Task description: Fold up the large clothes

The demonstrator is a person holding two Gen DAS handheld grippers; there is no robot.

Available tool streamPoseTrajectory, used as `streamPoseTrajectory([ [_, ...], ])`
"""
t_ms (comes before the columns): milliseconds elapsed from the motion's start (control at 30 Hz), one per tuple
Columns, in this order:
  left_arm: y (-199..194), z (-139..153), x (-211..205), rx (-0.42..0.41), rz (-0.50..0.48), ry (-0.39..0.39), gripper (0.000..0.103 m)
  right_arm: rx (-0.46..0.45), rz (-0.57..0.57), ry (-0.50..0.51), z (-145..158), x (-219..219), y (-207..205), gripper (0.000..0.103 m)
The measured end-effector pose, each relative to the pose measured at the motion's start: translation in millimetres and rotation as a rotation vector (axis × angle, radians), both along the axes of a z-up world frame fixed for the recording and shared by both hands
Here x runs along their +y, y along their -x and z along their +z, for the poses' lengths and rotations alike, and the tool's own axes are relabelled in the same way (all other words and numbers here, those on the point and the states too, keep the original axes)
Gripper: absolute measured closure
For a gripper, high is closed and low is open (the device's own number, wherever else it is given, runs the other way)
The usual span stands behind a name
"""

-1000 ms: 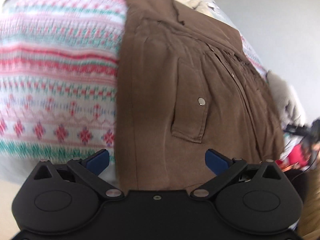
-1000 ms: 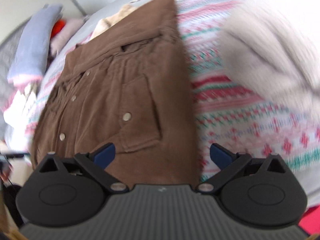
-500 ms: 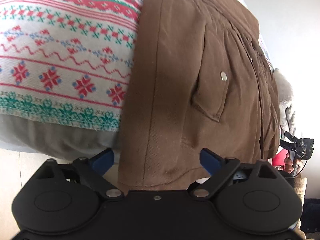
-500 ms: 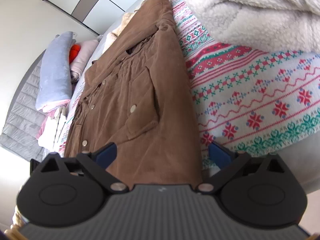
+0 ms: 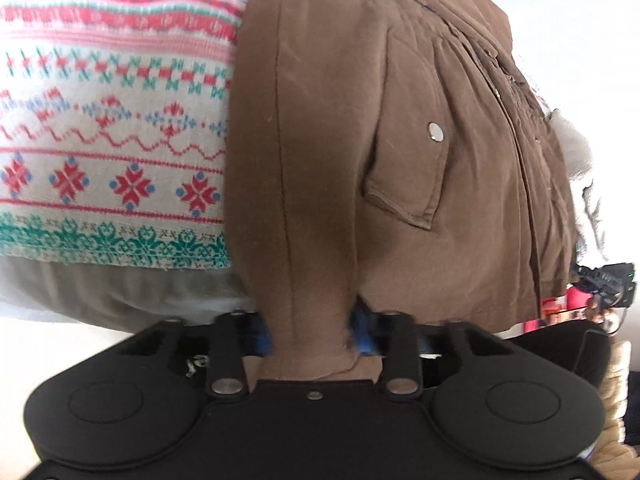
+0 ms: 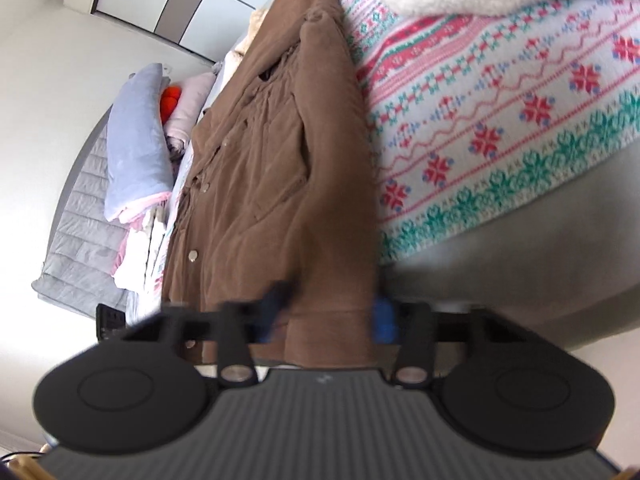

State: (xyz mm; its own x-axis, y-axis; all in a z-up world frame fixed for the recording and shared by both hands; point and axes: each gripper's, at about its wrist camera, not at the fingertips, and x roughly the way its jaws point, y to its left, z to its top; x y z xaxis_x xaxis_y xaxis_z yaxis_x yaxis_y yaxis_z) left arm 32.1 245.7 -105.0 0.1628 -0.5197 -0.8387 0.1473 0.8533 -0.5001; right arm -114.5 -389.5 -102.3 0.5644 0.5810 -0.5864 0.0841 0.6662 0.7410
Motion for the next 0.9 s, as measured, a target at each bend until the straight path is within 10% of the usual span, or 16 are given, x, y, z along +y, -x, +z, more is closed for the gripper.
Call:
streamPoseTrajectory([
  [433, 16.7, 77.7, -12.8, -0.302, 0.106, 0.308, 0.090, -0.348, -0.069, 0.093, 99.2, 45.8, 0.8, 0.090],
  [900, -108.2, 146.1, 12.6, -0.454, 0.385, 0.571, 0.090, -0.504, -0.315, 0.018, 156.9, 16.3, -118.1, 0.090],
])
